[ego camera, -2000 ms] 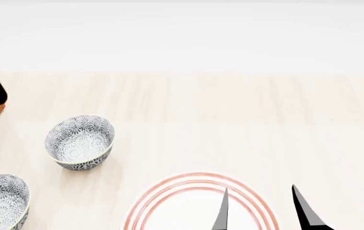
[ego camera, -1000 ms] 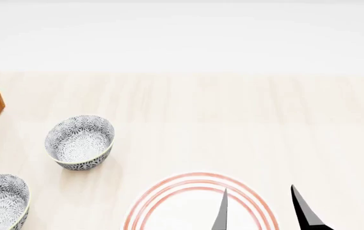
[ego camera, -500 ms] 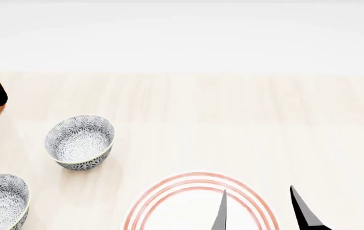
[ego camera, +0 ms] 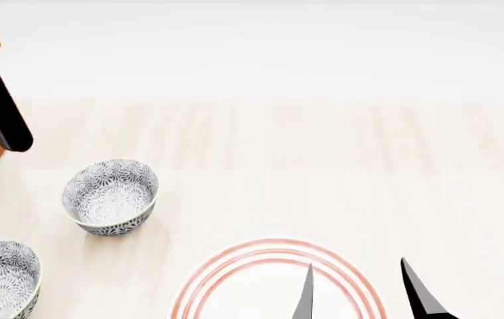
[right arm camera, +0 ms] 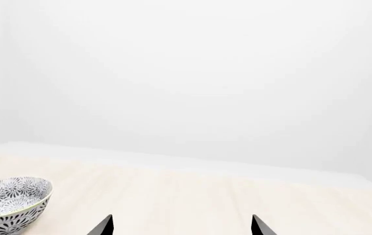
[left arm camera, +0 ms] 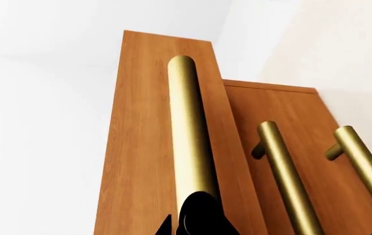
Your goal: Open the top drawer of the cabinet.
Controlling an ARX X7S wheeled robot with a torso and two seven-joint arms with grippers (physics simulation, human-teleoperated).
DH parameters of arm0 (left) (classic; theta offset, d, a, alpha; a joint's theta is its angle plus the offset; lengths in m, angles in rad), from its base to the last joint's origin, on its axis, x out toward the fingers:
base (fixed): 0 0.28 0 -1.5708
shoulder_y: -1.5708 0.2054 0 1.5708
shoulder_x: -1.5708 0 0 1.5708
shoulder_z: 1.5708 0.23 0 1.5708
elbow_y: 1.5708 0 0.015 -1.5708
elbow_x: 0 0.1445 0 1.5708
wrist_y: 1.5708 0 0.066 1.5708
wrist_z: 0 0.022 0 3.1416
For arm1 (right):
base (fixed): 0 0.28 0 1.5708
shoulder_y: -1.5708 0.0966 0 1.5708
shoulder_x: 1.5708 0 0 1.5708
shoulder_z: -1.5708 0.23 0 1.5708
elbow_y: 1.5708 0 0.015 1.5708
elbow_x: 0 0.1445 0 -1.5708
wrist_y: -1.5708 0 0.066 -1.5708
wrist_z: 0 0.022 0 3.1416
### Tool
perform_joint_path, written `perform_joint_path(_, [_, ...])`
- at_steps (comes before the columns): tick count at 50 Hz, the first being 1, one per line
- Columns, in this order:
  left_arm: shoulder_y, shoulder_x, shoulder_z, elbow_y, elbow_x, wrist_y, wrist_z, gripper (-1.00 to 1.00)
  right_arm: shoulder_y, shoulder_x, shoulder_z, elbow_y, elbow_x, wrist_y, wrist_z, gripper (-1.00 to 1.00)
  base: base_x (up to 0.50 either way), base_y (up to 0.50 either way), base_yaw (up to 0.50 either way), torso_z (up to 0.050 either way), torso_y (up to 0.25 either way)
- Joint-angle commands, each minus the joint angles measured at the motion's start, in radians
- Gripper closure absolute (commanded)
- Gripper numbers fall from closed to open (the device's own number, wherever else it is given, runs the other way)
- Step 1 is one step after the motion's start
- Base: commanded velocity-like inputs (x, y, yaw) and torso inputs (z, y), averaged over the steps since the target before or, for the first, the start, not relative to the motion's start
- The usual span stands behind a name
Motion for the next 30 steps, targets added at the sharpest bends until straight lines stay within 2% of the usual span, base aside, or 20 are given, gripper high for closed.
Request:
perform_joint_path(1, [-0.038, 0.012, 0.003, 0.042, 0.043, 0.003, -0.052, 1.0, 0.001, 0.003, -0.001, 0.002, 0.004, -0.001, 0.002, -1.0, 0.01, 0.0, 0.0, 0.0, 0.0])
perform_joint_path(23, [-0.035, 0.021, -0.005, 0.051, 0.046, 0.006, -0.061, 1.0, 0.0, 0.009, -0.003, 0.003, 0.009, -0.005, 0.007, -1.0, 0.0, 0.0, 0.0, 0.001, 0.001])
perform_joint_path(24, [-0.035, 0.02, -0.001, 0.055, 0.046, 0.004, -0.057, -1.0, 0.0, 0.009, -0.004, 0.004, 0.009, -0.006, 0.007, -1.0, 0.0, 0.0, 0.0, 0.0, 0.0])
perform_joint_path(30, [-0.033, 0.017, 0.004, 0.073, 0.054, -0.003, -0.057, -1.0, 0.001, 0.011, -0.005, 0.001, 0.01, -0.003, 0.009, -1.0, 0.0, 0.0, 0.0, 0.0, 0.002])
